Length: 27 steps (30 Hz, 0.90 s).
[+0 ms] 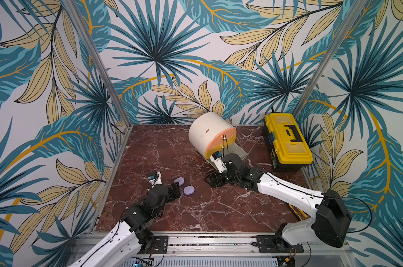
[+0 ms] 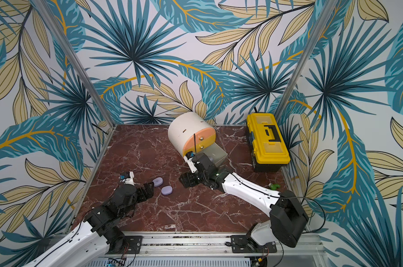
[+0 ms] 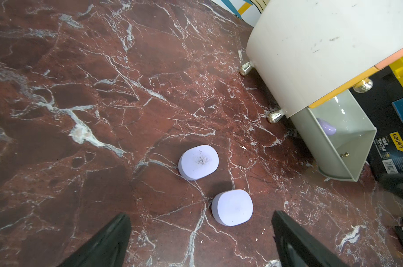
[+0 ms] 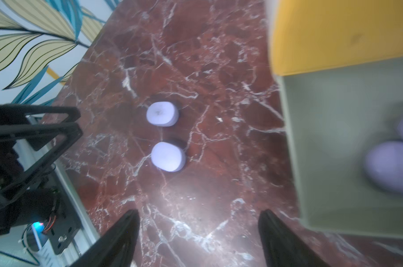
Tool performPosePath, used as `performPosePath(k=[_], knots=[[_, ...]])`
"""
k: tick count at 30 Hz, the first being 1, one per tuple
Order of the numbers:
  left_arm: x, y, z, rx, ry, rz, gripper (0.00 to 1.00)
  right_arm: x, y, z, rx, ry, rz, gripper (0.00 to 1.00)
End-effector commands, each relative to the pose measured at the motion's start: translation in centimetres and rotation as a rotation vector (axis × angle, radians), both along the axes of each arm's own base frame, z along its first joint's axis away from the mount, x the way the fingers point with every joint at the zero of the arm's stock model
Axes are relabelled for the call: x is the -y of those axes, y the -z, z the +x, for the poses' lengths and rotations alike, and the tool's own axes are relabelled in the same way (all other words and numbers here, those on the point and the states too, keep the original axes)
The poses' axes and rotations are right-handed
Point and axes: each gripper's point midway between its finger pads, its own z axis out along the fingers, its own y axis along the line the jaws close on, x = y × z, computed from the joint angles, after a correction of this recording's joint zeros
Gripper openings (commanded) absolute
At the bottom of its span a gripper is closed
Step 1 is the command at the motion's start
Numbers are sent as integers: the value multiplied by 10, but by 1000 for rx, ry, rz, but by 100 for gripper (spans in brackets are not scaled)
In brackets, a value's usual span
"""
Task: Put the bluetooth earphones in the drawer according to color
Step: Pick up the Bluetooth earphone from the center of the board.
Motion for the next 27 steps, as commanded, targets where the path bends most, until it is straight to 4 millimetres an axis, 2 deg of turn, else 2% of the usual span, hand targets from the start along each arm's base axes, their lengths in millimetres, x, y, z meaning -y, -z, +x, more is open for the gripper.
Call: performPosePath(k=[1,6,8,14,17,21,27], knots=[[-9,12,-4,-9,-30,12,100,-27,14,-14,-6,-115,21,85],[-12,9,-6,2,-37,6,100,-56,26,-26,-9,-225,0,85],[-12,7,-6,7,-38,5,100,-67,37,-27,-20,-262,-26,85],[-14,6,-7,9,-41,8,100,-98,61,-10,-52,-298,-59,84],[-15,6,-8,11,-44,9,100,-105,79,-4,-101,-295,-118,84],[-17,6,-9,12,-47,10,100,-114,94,0,-137,-304,-131,83],[-21,7,-11,14,-57,24,100,-117,104,-20,-178,-354,-136,82]])
